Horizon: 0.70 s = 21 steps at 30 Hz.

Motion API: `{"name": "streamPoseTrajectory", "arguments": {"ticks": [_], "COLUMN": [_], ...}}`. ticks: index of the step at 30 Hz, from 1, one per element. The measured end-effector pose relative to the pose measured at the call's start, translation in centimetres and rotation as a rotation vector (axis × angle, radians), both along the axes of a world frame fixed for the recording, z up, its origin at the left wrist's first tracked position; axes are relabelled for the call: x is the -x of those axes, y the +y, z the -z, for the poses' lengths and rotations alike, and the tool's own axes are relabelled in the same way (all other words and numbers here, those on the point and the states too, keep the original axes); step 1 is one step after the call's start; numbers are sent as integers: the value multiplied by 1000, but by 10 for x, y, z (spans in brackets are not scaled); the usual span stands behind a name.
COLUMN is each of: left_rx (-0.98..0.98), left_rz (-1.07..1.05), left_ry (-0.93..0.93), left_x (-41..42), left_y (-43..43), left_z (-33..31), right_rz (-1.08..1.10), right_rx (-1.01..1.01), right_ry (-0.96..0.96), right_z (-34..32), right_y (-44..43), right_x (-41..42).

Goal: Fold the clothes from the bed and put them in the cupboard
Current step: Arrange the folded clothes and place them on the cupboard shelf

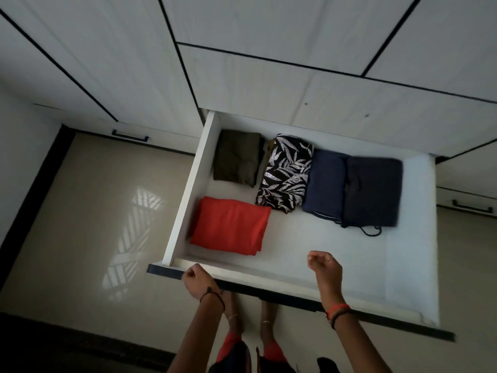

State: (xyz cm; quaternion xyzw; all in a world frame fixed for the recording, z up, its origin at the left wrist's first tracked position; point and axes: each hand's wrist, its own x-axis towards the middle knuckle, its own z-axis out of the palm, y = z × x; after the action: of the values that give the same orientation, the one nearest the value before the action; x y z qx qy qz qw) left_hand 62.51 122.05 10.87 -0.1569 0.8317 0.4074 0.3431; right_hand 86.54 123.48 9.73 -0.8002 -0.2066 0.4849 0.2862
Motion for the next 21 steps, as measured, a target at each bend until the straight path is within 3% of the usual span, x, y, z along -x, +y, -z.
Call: {"name": "streamPoseTrajectory", "arguments": {"ticks": [2, 4, 8, 11, 14, 18, 21], "left_rx": [82, 115, 35, 35, 31, -5, -27], "left_rz": [-109, -199, -176, -142, -117, -162, -149], "left_ry": [-24, -202, -402, -390, -364, -400, -477], "left_x": [-9, -22, -38, -40, -39, -37, -34], "left_y": [-8, -14, -17, -18, -22, -19, -17], "left_z": [-14, -26, -16, -4, -7, -3, 2], "right_rz": [134, 308, 643, 499, 262, 23, -59], "right_rx": [2, 10, 148, 381, 487, 517, 490], "right_ry": [-52, -158, -219, -167, -184, -361, -389], "right_z": [-5, -13, -11, -13, -12, 1, -14], "right_y": [-20, -36, -64, -87, -99, -106, -101], "right_x": [-14, -24, -46, -57, -60, -64, -63]}}
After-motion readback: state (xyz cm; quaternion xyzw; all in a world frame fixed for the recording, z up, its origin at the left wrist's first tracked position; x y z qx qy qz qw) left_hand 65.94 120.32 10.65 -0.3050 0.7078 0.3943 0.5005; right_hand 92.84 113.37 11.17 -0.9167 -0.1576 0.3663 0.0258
